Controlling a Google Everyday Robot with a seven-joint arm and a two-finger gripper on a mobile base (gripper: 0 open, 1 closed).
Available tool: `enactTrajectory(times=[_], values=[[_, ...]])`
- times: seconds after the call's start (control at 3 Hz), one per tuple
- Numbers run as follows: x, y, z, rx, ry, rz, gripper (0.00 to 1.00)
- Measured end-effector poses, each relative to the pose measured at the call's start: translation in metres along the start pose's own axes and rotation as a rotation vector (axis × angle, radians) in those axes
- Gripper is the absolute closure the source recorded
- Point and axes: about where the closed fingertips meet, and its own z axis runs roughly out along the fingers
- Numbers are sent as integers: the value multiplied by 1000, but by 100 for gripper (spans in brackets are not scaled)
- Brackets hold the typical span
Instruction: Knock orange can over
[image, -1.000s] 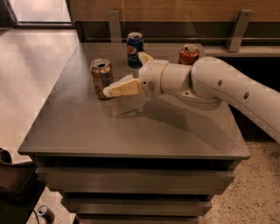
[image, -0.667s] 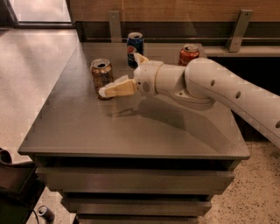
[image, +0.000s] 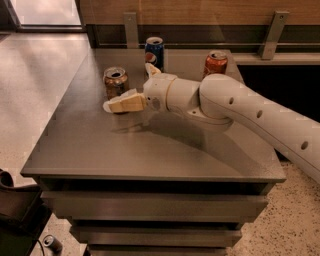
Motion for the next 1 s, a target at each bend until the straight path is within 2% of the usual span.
enactTrajectory(times=[0.33, 0.67, 1.0], values=[[-2, 6, 7, 4, -33, -3, 0], [4, 7, 15, 8, -39, 10, 0], [12, 7, 22, 13, -26, 17, 17]])
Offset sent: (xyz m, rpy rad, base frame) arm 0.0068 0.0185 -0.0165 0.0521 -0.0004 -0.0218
